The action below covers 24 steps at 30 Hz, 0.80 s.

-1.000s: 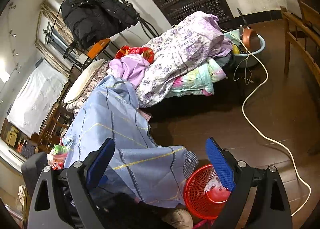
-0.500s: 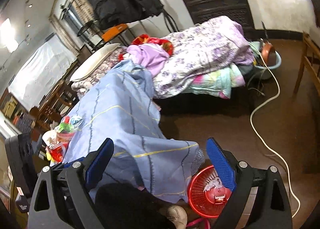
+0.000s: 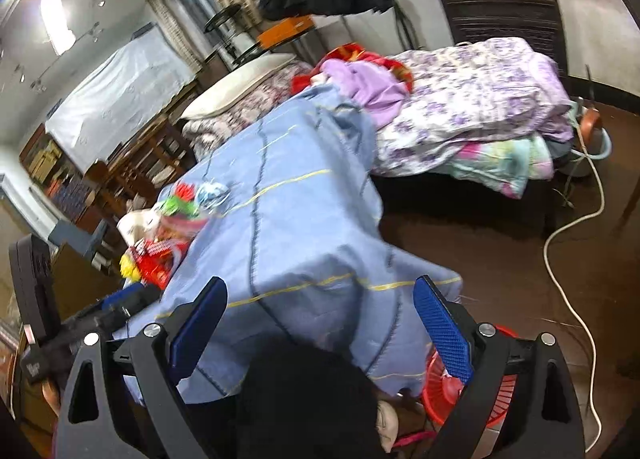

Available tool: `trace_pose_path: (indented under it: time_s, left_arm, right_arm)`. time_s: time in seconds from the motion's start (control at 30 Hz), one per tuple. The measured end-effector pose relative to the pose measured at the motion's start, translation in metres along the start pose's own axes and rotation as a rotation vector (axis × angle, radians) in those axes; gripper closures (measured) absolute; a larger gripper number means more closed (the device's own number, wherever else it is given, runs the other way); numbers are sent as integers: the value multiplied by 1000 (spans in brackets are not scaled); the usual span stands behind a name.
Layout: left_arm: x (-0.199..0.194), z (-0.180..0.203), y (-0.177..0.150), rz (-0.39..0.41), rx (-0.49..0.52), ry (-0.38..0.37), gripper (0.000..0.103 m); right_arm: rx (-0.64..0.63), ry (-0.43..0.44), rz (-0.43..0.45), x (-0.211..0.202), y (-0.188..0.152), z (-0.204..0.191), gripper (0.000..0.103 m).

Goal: Collect trash
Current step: 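Move both tools back over the bed toward the yellow pom-pom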

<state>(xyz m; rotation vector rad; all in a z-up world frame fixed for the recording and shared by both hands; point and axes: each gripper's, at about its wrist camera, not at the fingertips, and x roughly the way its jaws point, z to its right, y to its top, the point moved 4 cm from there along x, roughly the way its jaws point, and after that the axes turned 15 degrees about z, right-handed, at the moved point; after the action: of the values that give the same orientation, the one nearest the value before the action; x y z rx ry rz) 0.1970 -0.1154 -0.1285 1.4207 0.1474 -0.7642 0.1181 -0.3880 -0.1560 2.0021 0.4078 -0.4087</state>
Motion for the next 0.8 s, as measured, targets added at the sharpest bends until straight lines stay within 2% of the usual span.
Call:
trace_pose_path:
  time_s: [0.17,0.3,0.37,0.57,0.8]
  left_arm:
    - [-12,-76,11,32,-106,126,14]
    - [-15,-131,14,41,-93,290,14]
    - [-13,-150,12,29,-95,335,14]
    - [0,-195,9,9,-151,375,14]
    - [26,-214,14,11,-188,371,14]
  right_arm:
    - [-41,17,-17,10,-4,-26,11]
    - [-60,36,-31,20,-6,-45,11]
    - [-73,52,-43,26,-7,-57,10]
    - [-119,82,-67,38,-12,-81,10]
    - [-171,85,-81,44,-16,-96,10]
